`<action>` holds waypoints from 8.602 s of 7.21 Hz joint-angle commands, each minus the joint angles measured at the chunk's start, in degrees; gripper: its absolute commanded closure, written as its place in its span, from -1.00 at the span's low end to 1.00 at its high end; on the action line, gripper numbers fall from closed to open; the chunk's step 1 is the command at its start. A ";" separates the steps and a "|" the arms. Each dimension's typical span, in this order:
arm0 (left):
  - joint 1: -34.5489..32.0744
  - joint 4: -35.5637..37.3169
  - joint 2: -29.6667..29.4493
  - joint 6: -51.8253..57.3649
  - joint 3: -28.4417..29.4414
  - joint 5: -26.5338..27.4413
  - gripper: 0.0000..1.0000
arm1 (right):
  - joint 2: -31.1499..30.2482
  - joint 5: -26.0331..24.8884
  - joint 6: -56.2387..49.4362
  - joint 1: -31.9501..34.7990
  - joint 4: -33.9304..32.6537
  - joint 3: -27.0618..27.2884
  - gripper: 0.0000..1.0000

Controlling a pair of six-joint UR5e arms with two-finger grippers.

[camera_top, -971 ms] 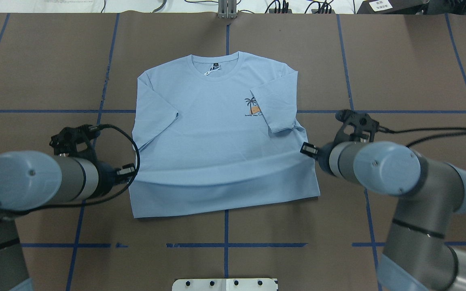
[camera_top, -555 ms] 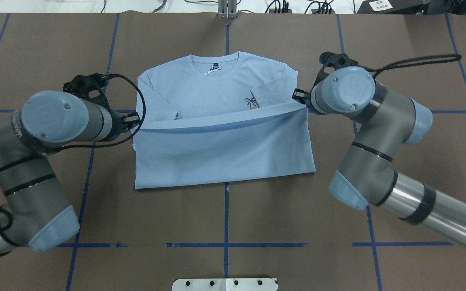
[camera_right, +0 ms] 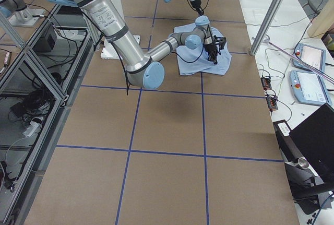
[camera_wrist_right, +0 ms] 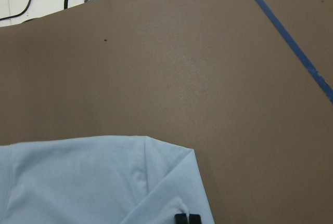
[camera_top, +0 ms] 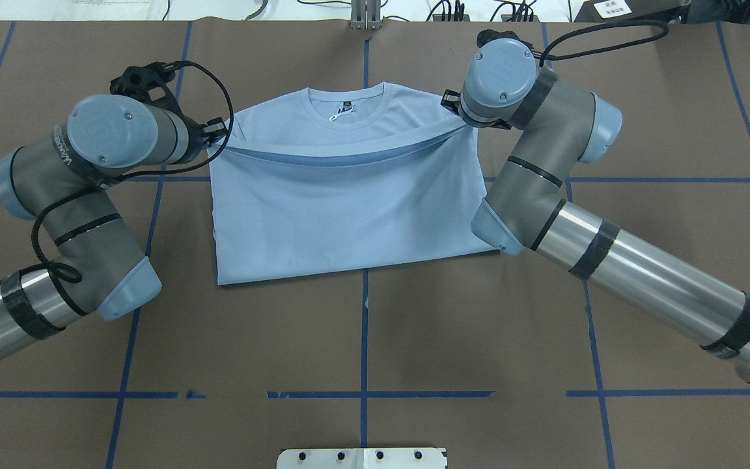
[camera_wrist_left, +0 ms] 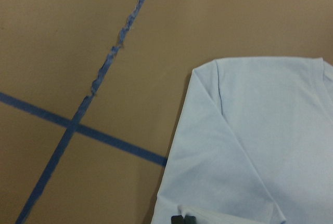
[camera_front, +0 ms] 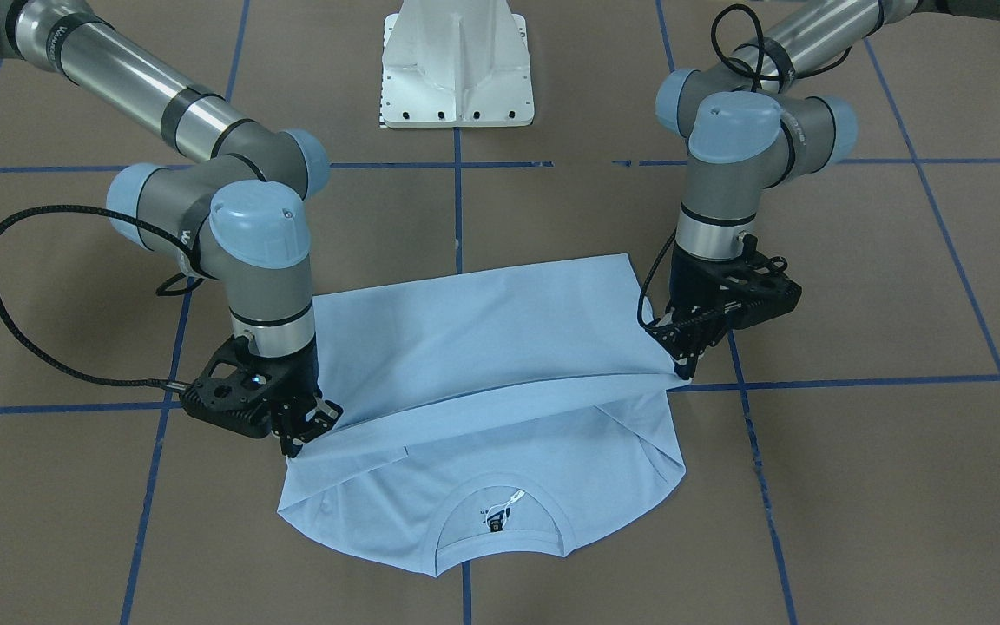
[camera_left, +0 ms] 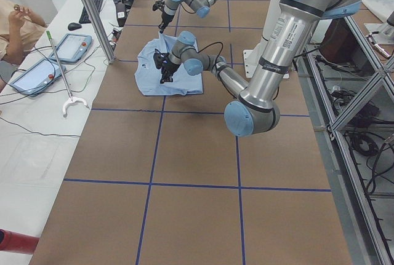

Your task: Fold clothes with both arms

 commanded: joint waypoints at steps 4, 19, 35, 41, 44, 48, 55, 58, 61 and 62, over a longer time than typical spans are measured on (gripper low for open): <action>-1.12 -4.96 -6.29 1.89 10.83 4.03 1.00 | 3.16 0.05 -0.38 0.92 3.56 -7.24 1.00; -3.76 -31.18 -3.04 0.94 12.02 -7.91 -0.95 | -21.70 5.95 15.50 -8.38 8.39 26.33 -0.40; -3.58 -30.83 -0.14 -1.54 8.58 -7.73 -1.00 | -29.93 10.30 17.63 -11.64 4.55 35.91 1.00; 0.71 -22.00 6.25 -8.83 -10.97 -10.46 -1.00 | -43.86 6.43 31.87 -40.46 -11.65 62.98 -0.98; 6.76 -5.92 7.59 -20.48 -22.78 -14.65 -1.00 | -42.64 0.19 34.67 -34.01 -11.65 63.15 -1.00; 16.97 3.88 7.42 -22.10 -20.71 -11.43 -0.92 | -28.50 -0.39 24.16 -15.63 -10.95 48.88 -1.00; 20.41 3.44 6.98 -21.22 -12.62 -10.02 -0.50 | -23.73 -1.00 20.18 -12.27 0.30 37.49 -1.00; 20.50 3.44 6.89 -21.31 -12.52 -10.02 0.00 | -23.65 -1.00 20.10 -12.35 0.04 37.40 -1.00; 20.41 3.44 7.15 -21.22 -12.34 -9.93 0.41 | -23.91 -0.91 20.10 -12.27 0.13 37.40 -1.00; 20.41 3.53 6.98 -21.22 -12.52 -9.85 0.99 | -23.82 -1.00 20.10 -12.18 0.48 37.49 -1.00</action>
